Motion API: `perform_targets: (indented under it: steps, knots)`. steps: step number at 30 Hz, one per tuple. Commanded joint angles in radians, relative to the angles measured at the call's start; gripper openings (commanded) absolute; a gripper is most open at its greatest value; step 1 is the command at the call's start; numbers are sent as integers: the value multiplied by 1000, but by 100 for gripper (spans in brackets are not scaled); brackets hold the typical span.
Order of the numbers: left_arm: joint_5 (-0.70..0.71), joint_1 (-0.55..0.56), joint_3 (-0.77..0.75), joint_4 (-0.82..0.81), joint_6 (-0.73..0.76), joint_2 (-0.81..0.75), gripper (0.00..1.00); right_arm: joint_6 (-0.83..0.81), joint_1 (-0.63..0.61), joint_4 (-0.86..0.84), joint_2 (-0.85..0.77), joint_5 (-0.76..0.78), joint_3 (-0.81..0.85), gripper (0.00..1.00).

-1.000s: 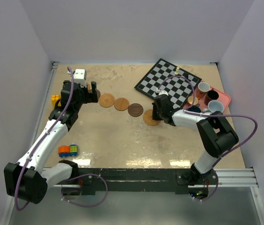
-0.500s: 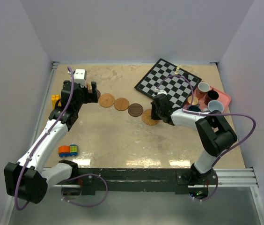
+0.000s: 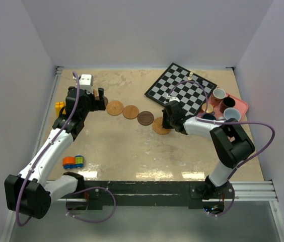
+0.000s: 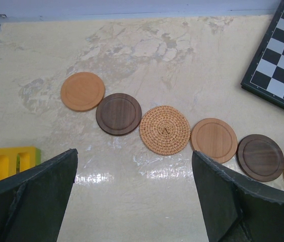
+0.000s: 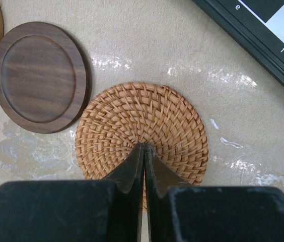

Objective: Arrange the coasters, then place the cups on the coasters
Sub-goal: Move the coaster to the center of the board.

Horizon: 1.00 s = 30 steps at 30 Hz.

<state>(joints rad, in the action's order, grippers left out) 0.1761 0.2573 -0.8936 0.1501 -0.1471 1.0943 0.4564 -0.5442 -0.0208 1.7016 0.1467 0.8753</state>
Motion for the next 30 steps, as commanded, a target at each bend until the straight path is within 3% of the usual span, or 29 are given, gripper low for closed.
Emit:
perform_targets:
  steps: [1, 9, 19, 30]
  knots:
    - [0, -7, -1, -37, -6, -1, 100, 11, -10, 27, 17, 17, 16, 6]
    - [0, -7, -2, -35, -6, 1, 100, 5, -10, 44, 4, 40, 19, 10]
    - [2, -7, 1, -35, -5, -2, 100, -4, -10, 55, -28, 51, 24, 30]
    - [3, -7, -1, -37, -5, -1, 100, -22, -10, 55, -50, 34, 45, 33]
